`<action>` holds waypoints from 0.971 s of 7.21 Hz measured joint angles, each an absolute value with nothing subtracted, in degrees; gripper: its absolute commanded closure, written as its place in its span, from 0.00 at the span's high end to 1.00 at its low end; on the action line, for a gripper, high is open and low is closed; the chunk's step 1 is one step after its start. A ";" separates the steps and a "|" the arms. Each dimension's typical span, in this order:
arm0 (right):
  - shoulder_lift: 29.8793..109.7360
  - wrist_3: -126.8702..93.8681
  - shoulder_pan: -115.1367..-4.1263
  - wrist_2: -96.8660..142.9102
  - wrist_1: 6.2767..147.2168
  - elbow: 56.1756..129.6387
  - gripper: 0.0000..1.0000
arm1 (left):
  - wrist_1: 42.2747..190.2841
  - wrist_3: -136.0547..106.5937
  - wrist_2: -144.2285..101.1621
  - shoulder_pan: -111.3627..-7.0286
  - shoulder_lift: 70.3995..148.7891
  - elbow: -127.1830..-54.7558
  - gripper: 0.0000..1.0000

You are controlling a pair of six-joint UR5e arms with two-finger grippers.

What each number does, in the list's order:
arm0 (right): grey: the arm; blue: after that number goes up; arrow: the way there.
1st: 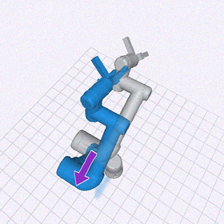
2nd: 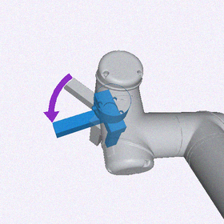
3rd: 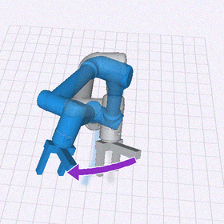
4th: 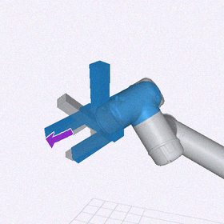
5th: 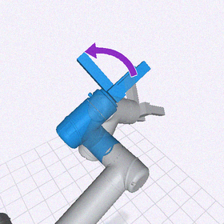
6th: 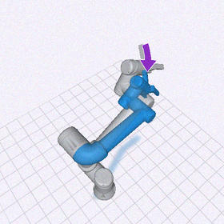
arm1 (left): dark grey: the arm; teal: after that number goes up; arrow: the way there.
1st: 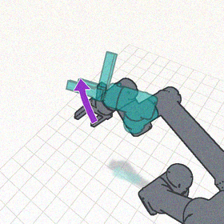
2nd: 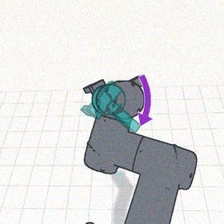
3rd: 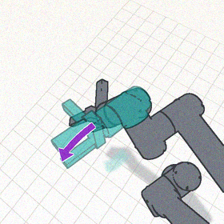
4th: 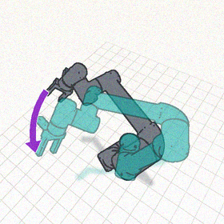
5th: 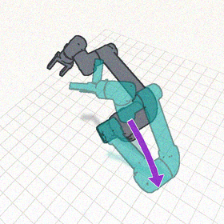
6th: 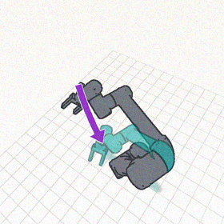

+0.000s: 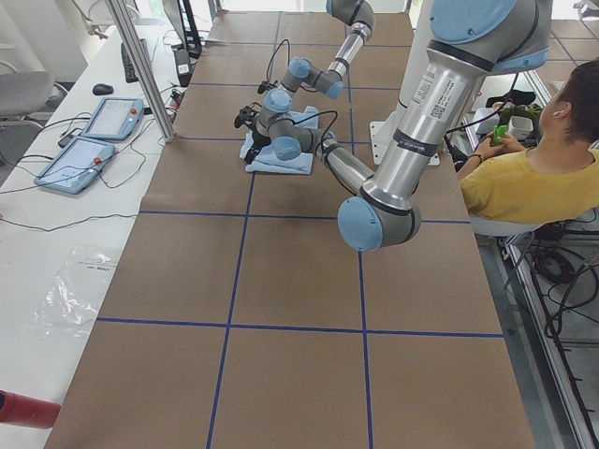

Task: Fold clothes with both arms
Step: 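Hold the far edge of the folded shirt down with both grippers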

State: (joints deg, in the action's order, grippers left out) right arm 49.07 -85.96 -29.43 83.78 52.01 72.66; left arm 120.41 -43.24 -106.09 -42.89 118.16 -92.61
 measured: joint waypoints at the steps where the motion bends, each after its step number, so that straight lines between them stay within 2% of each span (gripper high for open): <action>1: 49.05 -85.96 -29.16 83.74 53.20 73.92 0.30 | 120.41 -43.24 -106.08 -42.89 118.14 -92.58 1.00; 4: 49.30 -85.75 -29.18 83.27 54.97 75.81 0.25 | 120.41 -43.26 -106.08 -42.88 118.13 -92.41 1.00; 5: 49.35 -85.26 -29.20 83.12 55.01 75.89 0.10 | 120.41 -43.30 -106.08 -42.84 118.13 -92.38 1.00; 6: 49.37 -84.64 -29.31 82.90 55.02 75.90 0.00 | 120.41 -43.32 -106.08 -42.82 118.13 -92.38 1.00; 7: 49.39 -84.13 -29.53 82.58 55.02 75.89 0.00 | 120.41 -43.35 -106.08 -42.81 118.12 -92.39 1.00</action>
State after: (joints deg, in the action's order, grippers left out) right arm 49.39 -84.13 -29.53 82.58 55.02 75.89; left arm 120.41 -43.35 -106.08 -42.81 118.12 -92.39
